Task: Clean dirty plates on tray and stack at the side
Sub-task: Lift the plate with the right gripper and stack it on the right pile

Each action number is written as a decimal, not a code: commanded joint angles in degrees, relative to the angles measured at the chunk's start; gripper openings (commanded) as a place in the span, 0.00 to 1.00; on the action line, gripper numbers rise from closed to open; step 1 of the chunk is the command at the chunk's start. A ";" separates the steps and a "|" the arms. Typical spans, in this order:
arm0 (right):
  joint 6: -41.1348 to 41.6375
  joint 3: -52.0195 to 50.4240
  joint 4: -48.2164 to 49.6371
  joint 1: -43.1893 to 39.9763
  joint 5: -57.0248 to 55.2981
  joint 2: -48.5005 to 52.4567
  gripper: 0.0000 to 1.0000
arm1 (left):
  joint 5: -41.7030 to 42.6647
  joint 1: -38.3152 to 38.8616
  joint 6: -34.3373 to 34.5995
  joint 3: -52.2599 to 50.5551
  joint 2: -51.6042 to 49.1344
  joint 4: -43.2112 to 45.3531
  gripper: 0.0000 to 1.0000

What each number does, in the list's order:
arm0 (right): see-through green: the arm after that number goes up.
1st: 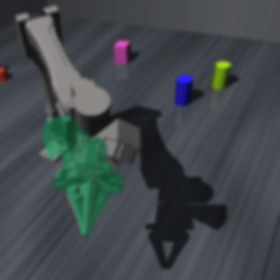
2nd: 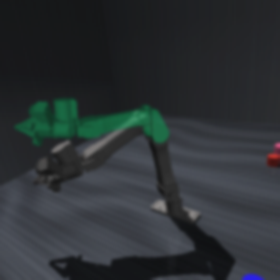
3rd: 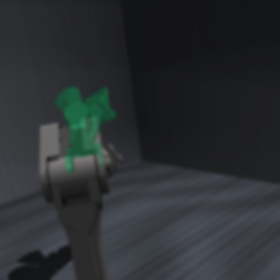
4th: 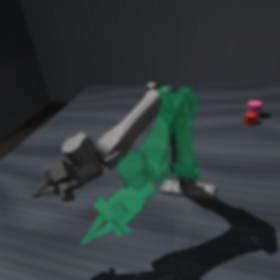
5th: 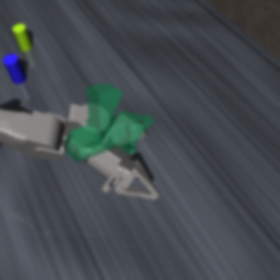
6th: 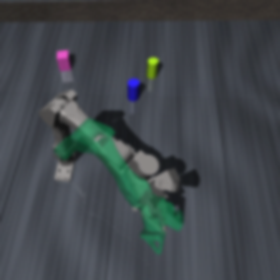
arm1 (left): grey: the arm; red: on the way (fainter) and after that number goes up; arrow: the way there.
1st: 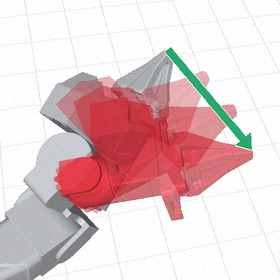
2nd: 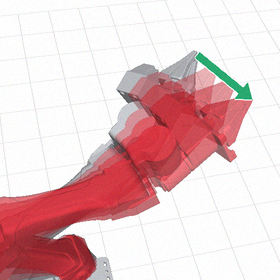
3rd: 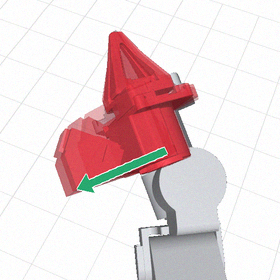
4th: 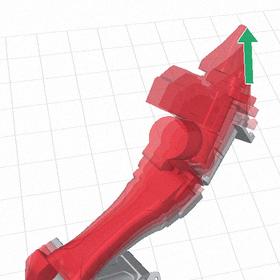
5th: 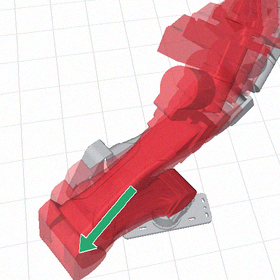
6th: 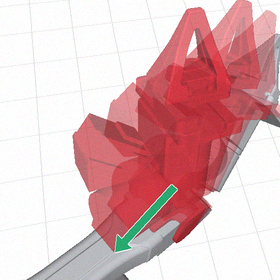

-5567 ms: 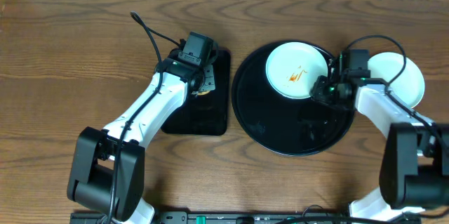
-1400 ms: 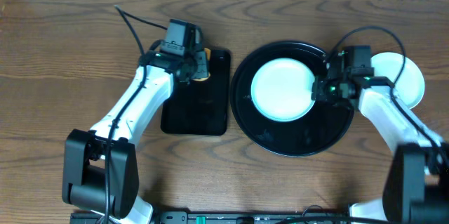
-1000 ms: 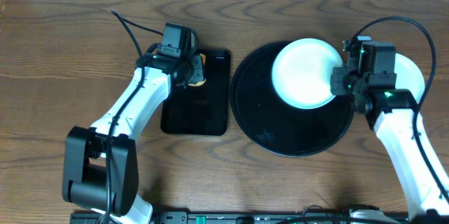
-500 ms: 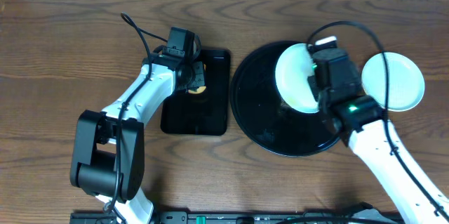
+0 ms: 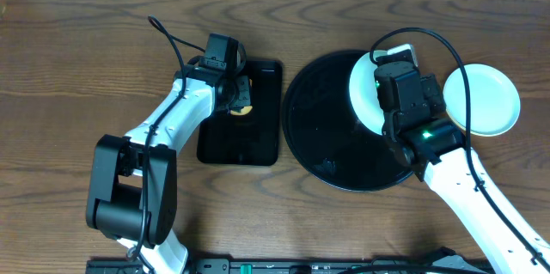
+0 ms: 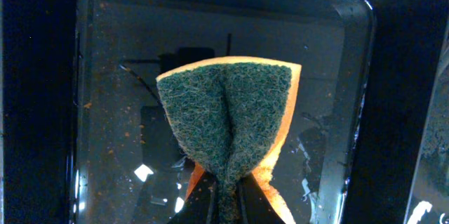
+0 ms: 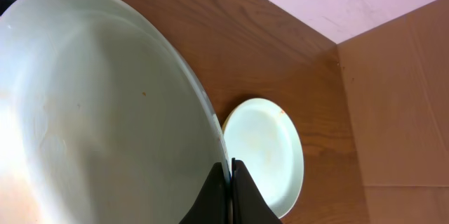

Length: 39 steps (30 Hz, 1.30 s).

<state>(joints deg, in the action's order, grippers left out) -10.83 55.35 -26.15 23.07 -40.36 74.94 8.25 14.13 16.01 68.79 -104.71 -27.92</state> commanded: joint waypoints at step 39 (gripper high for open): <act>40.85 0.94 5.03 -46.42 20.85 11.41 0.01 | -0.11 -0.02 -0.96 -0.50 -0.11 -0.57 0.08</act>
<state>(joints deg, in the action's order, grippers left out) 26.06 55.35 -22.06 -20.75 -23.75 84.51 8.25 14.13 16.01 68.79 -104.71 -28.29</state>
